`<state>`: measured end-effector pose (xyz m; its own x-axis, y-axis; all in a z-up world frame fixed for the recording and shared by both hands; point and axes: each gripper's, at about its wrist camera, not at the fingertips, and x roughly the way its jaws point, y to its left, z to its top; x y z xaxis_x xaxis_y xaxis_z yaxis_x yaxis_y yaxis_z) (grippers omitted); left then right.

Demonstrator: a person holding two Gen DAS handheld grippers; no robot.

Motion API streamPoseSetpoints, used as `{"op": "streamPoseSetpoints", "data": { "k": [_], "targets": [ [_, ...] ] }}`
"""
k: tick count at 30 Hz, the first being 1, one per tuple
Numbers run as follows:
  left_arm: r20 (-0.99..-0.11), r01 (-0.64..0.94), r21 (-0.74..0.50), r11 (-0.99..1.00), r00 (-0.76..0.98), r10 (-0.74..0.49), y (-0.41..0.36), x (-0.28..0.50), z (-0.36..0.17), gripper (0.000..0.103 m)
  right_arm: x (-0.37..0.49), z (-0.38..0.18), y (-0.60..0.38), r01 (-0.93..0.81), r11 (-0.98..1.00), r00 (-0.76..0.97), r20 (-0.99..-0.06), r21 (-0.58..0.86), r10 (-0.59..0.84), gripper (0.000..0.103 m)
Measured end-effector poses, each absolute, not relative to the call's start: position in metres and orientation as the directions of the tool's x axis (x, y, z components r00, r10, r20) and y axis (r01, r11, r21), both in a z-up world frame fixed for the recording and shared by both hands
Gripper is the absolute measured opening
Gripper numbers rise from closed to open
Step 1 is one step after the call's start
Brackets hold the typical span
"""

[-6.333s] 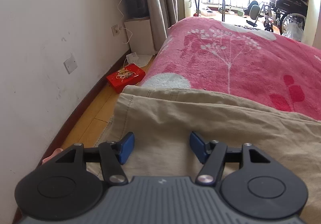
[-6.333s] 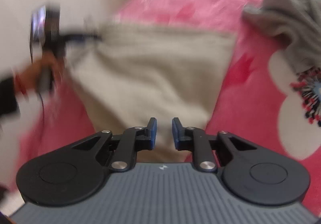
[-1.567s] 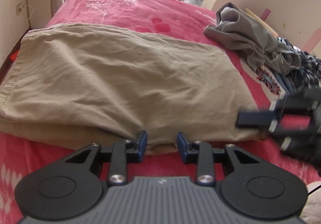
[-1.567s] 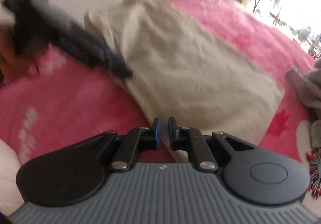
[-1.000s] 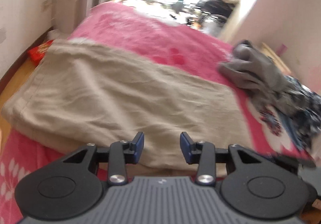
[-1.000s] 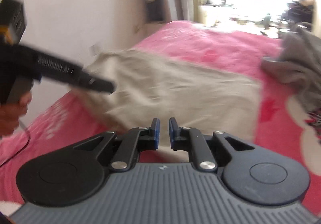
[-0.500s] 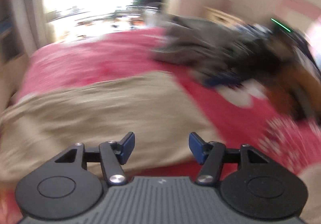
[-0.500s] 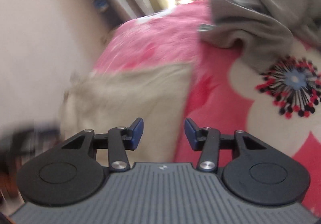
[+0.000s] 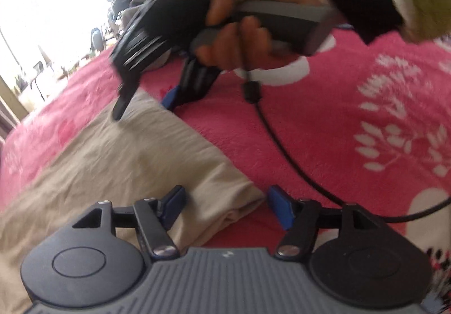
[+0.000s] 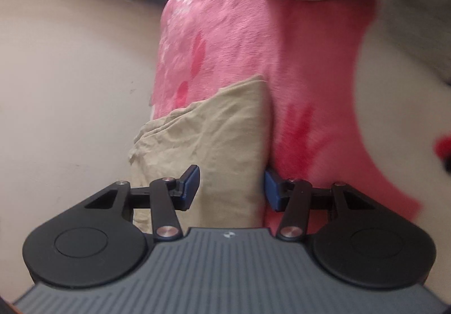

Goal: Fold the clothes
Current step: 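Pinch the trouser corner with the left gripper while the right gripper pinches beside it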

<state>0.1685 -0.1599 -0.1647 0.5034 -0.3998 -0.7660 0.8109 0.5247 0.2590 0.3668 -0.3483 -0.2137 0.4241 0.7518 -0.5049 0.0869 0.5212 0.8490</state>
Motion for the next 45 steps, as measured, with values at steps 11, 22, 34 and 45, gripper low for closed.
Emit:
{"op": "streamPoseSetpoints", "data": {
  "k": [11,22,34,45],
  "targets": [
    [-0.739,0.728,0.225,0.648,0.561,-0.373,-0.156,0.173,-0.154,0.016,0.375,-0.223,-0.343,0.055,0.493,0.443,-0.464,0.868,0.767,0.009],
    [-0.714,0.758,0.148,0.636,0.526,-0.461,-0.178,0.128,-0.108,0.015,0.341,-0.194,-0.387,0.062,0.470,0.516,-0.431,0.880,0.740,0.005],
    [-0.656,0.848,-0.144,0.510,0.304,-0.691,-0.243,0.061,-0.089,0.015,0.180,-0.159,-0.521,0.292,0.529,0.592,-0.584,0.797,0.554,0.005],
    [-0.510,0.689,-0.258,0.678,0.499,-0.701,-0.127,0.095,-0.026,0.015,0.233,-0.061,-0.441,0.122,0.624,0.606,-0.556,0.772,0.569,0.005]
  ]
}}
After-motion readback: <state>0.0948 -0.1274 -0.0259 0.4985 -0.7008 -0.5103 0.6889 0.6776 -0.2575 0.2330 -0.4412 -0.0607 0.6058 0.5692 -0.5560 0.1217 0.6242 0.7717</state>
